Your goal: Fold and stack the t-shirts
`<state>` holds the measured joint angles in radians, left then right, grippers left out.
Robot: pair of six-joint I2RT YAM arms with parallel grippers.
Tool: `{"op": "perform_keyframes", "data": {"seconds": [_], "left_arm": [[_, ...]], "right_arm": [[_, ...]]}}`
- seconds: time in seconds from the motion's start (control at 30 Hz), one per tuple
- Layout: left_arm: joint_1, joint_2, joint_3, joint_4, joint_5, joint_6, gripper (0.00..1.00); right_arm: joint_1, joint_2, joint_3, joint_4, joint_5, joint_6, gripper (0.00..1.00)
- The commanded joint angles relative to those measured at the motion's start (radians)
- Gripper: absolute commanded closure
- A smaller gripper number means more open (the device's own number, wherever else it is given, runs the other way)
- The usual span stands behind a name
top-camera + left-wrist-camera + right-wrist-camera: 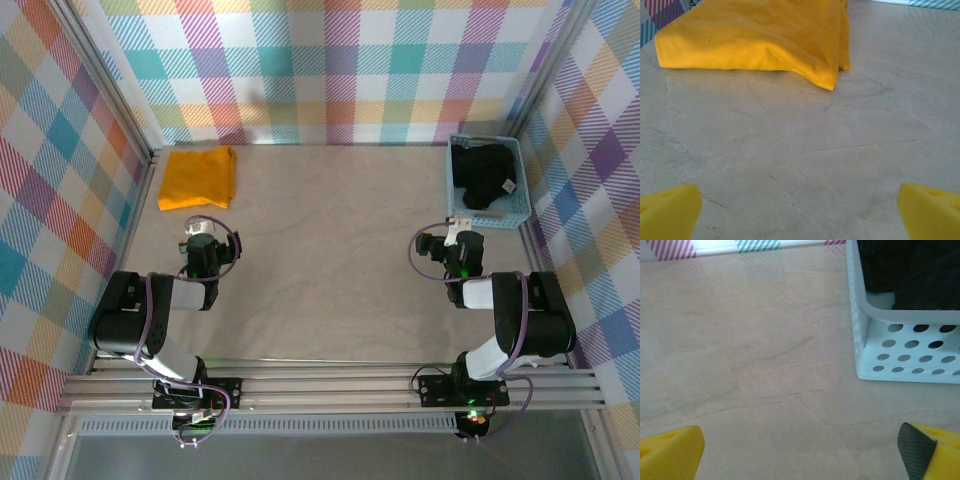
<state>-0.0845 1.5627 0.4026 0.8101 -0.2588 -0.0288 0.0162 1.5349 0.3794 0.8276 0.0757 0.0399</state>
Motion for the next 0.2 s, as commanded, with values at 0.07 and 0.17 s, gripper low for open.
{"op": "perform_keyframes", "data": {"seconds": [0.07, 0.17], "left_arm": [[-0.005, 0.000, -0.003, 0.033, 0.002, 0.017, 0.00], [-0.004, -0.001, -0.003, 0.032, 0.003, 0.017, 0.00]], "right_arm": [[-0.002, 0.003, 0.032, 0.007, -0.053, -0.023, 0.00], [-0.002, 0.002, 0.027, 0.015, -0.052, -0.023, 0.00]]}}
